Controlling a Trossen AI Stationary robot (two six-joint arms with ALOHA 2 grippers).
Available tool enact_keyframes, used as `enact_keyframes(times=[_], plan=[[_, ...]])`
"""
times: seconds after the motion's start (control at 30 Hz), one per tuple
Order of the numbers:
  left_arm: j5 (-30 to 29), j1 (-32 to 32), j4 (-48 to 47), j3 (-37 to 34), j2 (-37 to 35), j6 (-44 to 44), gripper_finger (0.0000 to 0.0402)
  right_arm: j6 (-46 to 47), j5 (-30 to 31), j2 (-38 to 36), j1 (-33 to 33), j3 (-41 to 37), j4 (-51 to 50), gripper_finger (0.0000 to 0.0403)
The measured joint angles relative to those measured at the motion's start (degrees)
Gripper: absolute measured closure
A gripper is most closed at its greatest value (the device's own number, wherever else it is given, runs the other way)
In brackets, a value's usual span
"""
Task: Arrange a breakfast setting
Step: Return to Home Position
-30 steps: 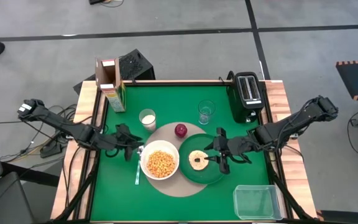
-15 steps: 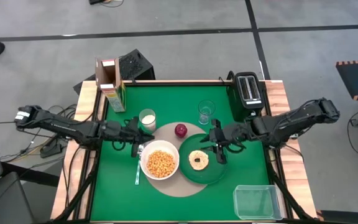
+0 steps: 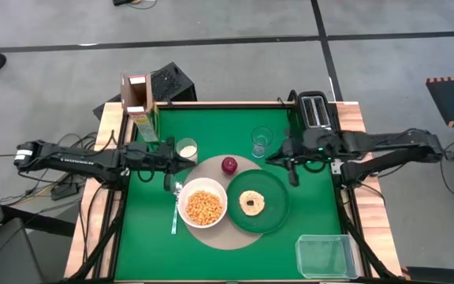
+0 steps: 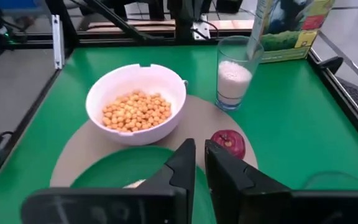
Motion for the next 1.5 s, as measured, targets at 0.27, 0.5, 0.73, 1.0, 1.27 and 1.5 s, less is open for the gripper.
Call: enact_keyframes(times=[0.27, 0.5, 0.73, 1.0, 1.27, 1.5], plan=[[-5.40, -0.81, -2.24, -0.75, -8.29, 5.55, 0.0401, 1.30, 0.07, -11.65, 0.03, -0.01, -8.02, 0.0353], [-7.28, -0.81, -0.73, -5.01, -13.91, 6.64, 0.0401, 2.13, 0.39, -22.24, -0.05, -5.63, -7.91, 0.0354], [-7.01, -0.81, 2.01, -9.13, -16.57, 4.55, 0.0401, 3.97, 0.45, -34.78, -0.08, -18.92, -0.26, 0.0354], [-7.17, -0.84, 3.23, -9.84, -16.69, 4.19, 0.0401, 2.81, 0.35, -43.52, -0.08, -30.90, 8.31, 0.0354], [-10.91, -0.81, 1.04, -9.84, -16.56, 3.55, 0.0401, 3.89, 0.35, -45.94, -0.08, -39.07, 17.01, 0.0354], [-5.41, -0.84, 1.06, -9.84, -16.64, 7.70, 0.0402, 4.39, 0.27, -45.83, -0.08, -46.23, 28.44, 0.0354]])
